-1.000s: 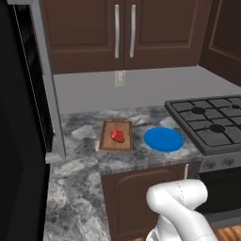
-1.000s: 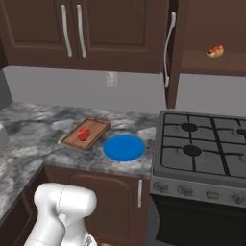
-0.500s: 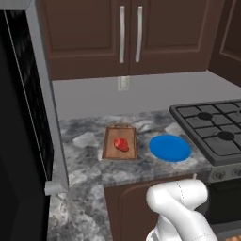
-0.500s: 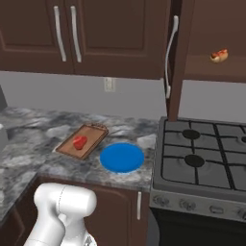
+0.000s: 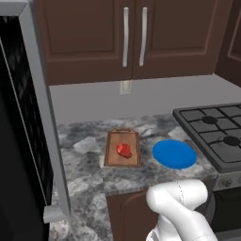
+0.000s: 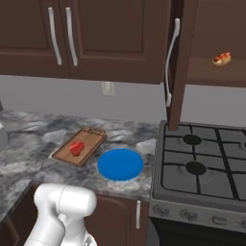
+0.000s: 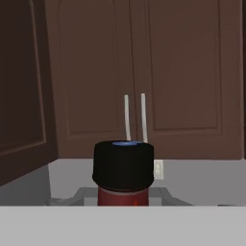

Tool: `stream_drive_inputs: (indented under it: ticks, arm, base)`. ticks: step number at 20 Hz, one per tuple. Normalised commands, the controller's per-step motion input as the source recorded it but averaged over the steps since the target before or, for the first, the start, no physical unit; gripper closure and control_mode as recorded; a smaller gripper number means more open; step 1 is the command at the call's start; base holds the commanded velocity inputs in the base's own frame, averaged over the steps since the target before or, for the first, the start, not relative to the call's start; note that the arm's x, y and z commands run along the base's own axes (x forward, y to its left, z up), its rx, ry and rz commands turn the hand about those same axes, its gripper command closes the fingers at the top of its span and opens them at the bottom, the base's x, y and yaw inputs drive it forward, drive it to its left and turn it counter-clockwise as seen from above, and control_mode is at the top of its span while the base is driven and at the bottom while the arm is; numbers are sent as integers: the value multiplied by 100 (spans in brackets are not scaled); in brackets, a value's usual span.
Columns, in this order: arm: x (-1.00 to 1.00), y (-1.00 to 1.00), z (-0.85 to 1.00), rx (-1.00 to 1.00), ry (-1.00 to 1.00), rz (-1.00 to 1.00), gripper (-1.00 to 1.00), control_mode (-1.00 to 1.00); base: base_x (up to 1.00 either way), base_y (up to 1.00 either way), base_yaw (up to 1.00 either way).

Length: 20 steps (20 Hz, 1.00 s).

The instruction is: Pick the steak from the plate and place it on the cutting board. Then pick the condiment bottle from the cabinet and place it next to the cutting board.

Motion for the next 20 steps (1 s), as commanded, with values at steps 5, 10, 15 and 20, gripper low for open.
stream_drive_inputs:
  ticks: [5, 10, 15, 20]
  arm:
    - [0, 0, 0, 0, 0, 0, 100, 100]
    - [0, 0, 0, 0, 0, 0, 100, 100]
    - [0, 0, 0, 0, 0, 0, 100, 100]
    - [0, 0, 0, 0, 0, 0, 100, 100]
  base:
    - [33, 15, 0]
    - [35, 19, 0]
    - [34, 18, 0]
    - [34, 19, 0]
